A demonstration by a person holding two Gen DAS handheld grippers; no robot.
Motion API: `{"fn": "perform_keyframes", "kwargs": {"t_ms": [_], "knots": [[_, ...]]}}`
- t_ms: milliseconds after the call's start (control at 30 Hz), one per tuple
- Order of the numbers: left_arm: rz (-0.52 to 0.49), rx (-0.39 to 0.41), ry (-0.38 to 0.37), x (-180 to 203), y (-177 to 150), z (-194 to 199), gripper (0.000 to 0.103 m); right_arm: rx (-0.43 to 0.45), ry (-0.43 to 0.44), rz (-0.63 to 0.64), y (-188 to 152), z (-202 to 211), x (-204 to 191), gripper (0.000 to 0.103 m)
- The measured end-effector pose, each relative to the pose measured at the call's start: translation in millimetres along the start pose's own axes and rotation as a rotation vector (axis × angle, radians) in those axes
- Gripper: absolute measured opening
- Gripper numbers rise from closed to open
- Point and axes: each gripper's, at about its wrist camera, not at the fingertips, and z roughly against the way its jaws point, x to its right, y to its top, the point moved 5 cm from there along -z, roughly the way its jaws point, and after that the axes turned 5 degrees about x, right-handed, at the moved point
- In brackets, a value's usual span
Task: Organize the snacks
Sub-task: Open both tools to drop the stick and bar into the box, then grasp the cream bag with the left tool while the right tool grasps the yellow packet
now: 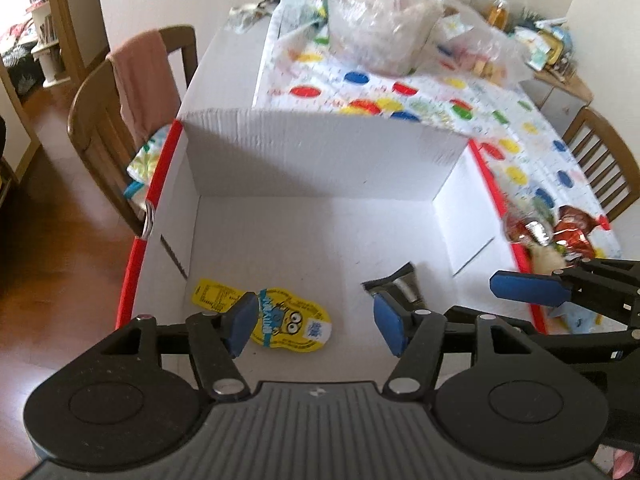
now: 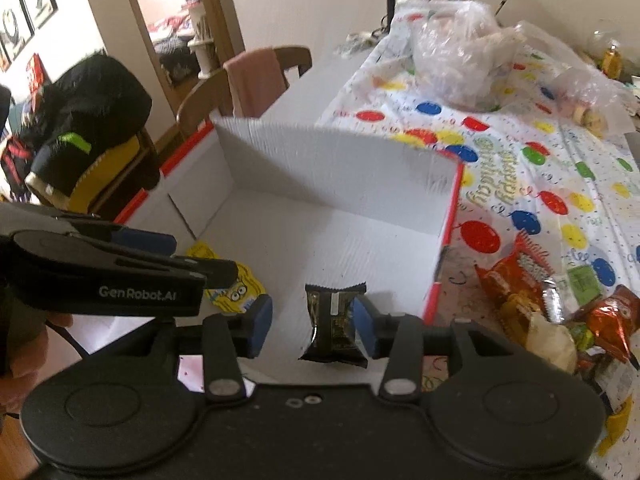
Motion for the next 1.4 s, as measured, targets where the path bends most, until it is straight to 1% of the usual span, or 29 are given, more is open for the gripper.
{"fn": "perform_keyframes", "kwargs": {"t_ms": [233,333,533,600,633,700,833,900,967,1133,1267,1400], "knots": [[-0.035,0.084,-0.047,26,5,33,0.068,0.086,-0.011,-0.04,3,42,16,0.056],[-0.039,0.117,-0.058,37,7,44,0.073,0.113,-0.021,-0.069,1,59,29,0.06],[-0.071,0.172,-0.092,71,9,60,0.077,0.169,-0.044,-0.122,-8,94,61,0.074],[-0.075,0.184,-0.102,83,8,63,0.081,0.182,-0.056,-0.134,-13,104,72,0.08],[-0.077,0.188,-0.109,90,8,64,0.082,0.186,-0.059,-0.139,-15,108,77,0.081],[-0.085,0.191,-0.12,103,7,65,0.083,0.194,-0.066,-0.148,-21,117,89,0.087],[-0.089,0.183,-0.134,131,3,60,0.083,0.205,-0.083,-0.159,-32,132,112,0.09],[-0.092,0.174,-0.142,146,1,56,0.083,0.214,-0.098,-0.168,-39,138,125,0.1],[-0.1,0.164,-0.146,160,-3,52,0.083,0.222,-0.105,-0.186,-46,145,140,0.102],[-0.091,0.125,-0.155,195,-8,34,0.083,0.204,-0.134,-0.201,-64,154,179,0.102],[-0.075,0.086,-0.166,217,-13,16,0.083,0.176,-0.163,-0.169,-78,155,209,0.103],[-0.042,0.027,-0.157,232,-14,-9,0.083,0.134,-0.164,-0.148,-92,148,236,0.103]]}}
